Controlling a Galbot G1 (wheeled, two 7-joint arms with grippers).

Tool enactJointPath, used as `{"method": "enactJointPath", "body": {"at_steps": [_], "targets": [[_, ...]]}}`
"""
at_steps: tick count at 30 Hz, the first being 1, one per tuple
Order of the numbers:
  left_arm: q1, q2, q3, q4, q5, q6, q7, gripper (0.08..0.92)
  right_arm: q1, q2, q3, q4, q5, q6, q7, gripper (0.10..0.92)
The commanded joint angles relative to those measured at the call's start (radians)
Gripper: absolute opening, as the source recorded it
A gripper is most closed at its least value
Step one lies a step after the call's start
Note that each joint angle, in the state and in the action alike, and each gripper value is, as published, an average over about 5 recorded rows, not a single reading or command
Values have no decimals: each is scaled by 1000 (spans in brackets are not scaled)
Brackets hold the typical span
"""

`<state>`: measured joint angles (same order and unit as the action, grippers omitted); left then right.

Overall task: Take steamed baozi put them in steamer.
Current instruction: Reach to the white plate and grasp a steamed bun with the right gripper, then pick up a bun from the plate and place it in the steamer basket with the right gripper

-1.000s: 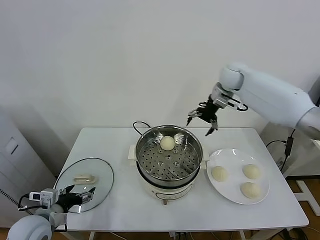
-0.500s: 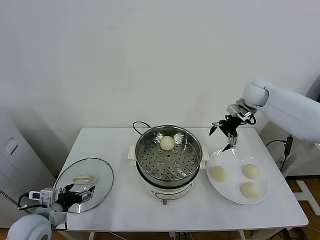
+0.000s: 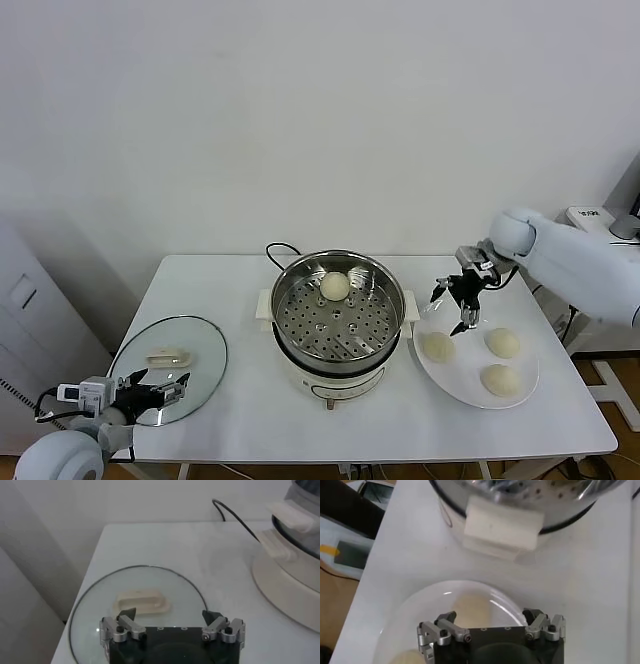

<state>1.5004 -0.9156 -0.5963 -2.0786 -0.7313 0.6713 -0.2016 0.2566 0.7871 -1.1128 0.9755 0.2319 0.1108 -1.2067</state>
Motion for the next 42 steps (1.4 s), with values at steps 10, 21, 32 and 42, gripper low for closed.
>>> {"method": "enactJointPath", "body": {"at_steps": [10, 21, 32, 42], "targets": [[9, -6, 1, 2, 4, -1, 0, 823, -167, 43, 139, -85, -106, -15, 20, 823], [14, -8, 0, 4, 13, -1, -1, 823, -221, 58, 215, -101, -163, -8, 17, 691], [17, -11, -4, -2, 13, 5, -6, 823, -166, 28, 187, -69, -125, -12, 2, 517], [18, -14, -6, -6, 17, 8, -13, 823, 301, -82, -200, 126, 117, -116, -99, 517]]}}
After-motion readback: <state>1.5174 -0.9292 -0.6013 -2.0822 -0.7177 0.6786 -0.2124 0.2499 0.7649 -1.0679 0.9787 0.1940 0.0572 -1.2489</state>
